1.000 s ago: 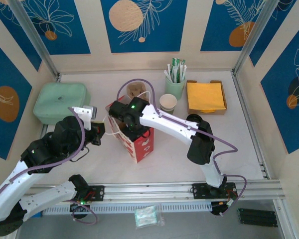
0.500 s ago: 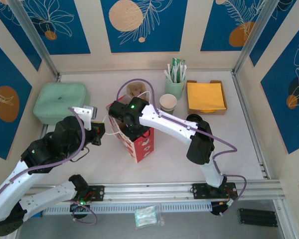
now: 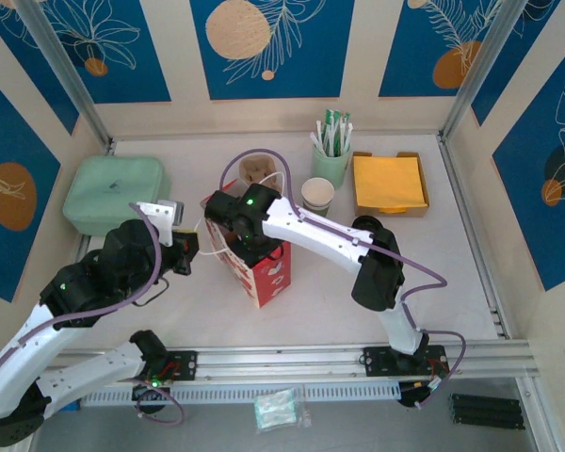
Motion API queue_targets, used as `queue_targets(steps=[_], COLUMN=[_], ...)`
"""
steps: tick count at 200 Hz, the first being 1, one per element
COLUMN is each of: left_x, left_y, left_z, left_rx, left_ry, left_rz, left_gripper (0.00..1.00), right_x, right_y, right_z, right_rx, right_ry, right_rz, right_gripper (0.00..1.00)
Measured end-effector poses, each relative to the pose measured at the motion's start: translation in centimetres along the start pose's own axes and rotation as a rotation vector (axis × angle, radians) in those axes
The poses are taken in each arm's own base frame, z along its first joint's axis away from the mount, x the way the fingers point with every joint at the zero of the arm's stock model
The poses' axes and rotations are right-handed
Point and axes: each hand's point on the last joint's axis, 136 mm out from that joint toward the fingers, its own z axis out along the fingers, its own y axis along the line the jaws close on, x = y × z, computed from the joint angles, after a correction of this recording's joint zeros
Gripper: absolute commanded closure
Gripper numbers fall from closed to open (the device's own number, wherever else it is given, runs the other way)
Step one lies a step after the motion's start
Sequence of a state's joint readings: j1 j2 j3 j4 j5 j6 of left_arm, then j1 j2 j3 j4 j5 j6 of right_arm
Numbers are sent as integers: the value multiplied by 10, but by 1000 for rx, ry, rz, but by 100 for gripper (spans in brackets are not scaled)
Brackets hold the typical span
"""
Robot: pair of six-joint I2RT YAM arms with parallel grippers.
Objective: Pack the takeout coffee
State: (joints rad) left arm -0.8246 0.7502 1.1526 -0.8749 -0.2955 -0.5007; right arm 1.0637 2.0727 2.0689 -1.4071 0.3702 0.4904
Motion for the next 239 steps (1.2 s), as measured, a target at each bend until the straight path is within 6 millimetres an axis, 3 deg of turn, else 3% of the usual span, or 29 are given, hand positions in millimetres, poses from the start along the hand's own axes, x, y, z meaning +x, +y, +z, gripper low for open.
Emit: queue_targets(steps=[239], left_x=[1], left_y=[-1], left_z=[2], left_rx=[4], left_ry=[8], left_rz=[-11], left_gripper=[100], right_x=[1], right_y=[0], right_z=[27], right_rx=[6], right_ry=[21], right_rz=[6], right_gripper=[39])
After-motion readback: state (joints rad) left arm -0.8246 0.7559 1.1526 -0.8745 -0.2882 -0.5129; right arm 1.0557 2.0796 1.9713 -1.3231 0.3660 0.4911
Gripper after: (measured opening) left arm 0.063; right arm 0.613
